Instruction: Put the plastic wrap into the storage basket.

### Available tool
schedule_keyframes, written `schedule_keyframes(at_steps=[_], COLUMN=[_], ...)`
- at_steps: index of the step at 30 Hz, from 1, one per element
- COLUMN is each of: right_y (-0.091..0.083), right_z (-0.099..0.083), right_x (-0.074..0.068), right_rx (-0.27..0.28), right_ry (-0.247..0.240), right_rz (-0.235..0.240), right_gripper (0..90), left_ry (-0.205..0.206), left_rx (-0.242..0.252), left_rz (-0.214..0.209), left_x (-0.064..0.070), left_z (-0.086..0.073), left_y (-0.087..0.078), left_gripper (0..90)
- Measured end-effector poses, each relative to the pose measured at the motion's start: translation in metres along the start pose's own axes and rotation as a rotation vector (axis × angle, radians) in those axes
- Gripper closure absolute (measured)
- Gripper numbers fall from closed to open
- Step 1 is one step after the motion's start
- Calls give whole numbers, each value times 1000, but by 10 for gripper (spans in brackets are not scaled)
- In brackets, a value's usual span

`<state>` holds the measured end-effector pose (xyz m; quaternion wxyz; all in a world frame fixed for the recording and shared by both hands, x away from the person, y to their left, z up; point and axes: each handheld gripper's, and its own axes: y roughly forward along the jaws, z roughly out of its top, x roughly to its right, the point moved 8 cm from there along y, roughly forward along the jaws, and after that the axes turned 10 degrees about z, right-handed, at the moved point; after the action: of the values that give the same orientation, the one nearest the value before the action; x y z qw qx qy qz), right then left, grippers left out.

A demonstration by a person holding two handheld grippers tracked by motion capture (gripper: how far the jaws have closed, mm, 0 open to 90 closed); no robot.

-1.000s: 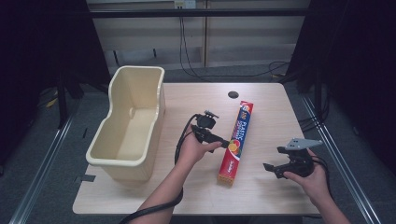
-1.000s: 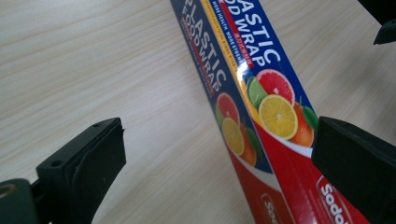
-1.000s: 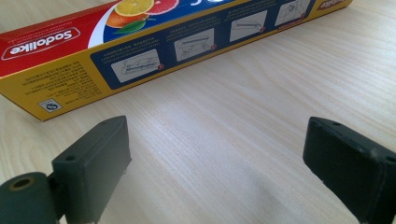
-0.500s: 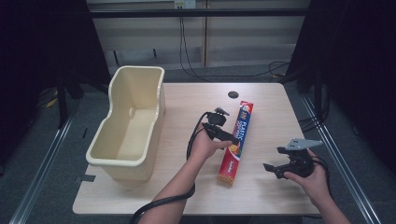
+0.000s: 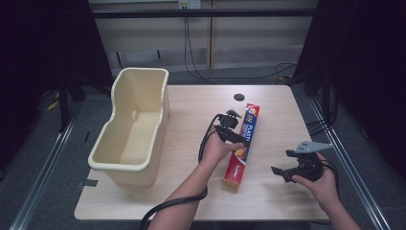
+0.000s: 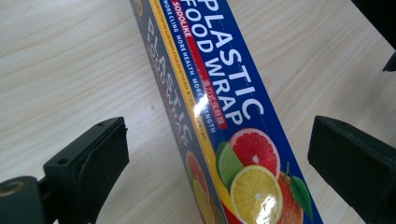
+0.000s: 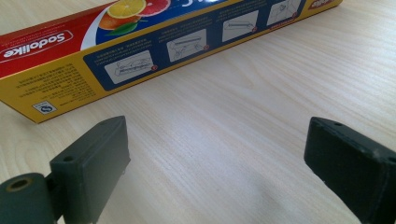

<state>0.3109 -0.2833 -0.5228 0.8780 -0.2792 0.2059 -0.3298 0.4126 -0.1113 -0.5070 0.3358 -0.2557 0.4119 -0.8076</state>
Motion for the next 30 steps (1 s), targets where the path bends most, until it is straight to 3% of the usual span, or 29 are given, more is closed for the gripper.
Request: schedule_keyframes(at_steps=[5, 6, 9, 13, 14, 15, 18, 21, 28, 30], right_y=[-1, -1, -1, -2, -2, -2, -2, -3, -3, -3], right_z=[0, 0, 0, 1, 1, 1, 0, 1, 1, 1], right_x=[0, 0, 1, 2, 2, 2, 3, 4, 3, 4], right_rx=[2, 2, 6, 16, 15, 14, 16, 20, 19, 23], right_ry=[-3, -5, -5, 5, 6, 9, 2, 12, 10, 10], right_rz=[4, 4, 1, -2, -4, -5, -3, -1, 1, -2], right_gripper=[67, 69, 70, 69, 69, 70, 70, 71, 74, 74], left_ry=[1, 20, 9, 31, 15, 43, 20, 43, 58, 52], left_rx=[1, -11, -13, -23, -17, -29, -15, -44, -38, 2], left_rz=[-2, 6, 4, 19, 16, 20, 23, 44, 79, 63], left_x=[5, 4, 6, 6, 7, 5, 8, 7, 8, 11], left_z=[4, 3, 4, 4, 5, 4, 6, 5, 9, 11], left_y=[4, 5, 9, 14, 15, 16, 19, 21, 24, 25], left_gripper=[53, 54, 69, 76, 81, 83, 83, 92, 133, 156])
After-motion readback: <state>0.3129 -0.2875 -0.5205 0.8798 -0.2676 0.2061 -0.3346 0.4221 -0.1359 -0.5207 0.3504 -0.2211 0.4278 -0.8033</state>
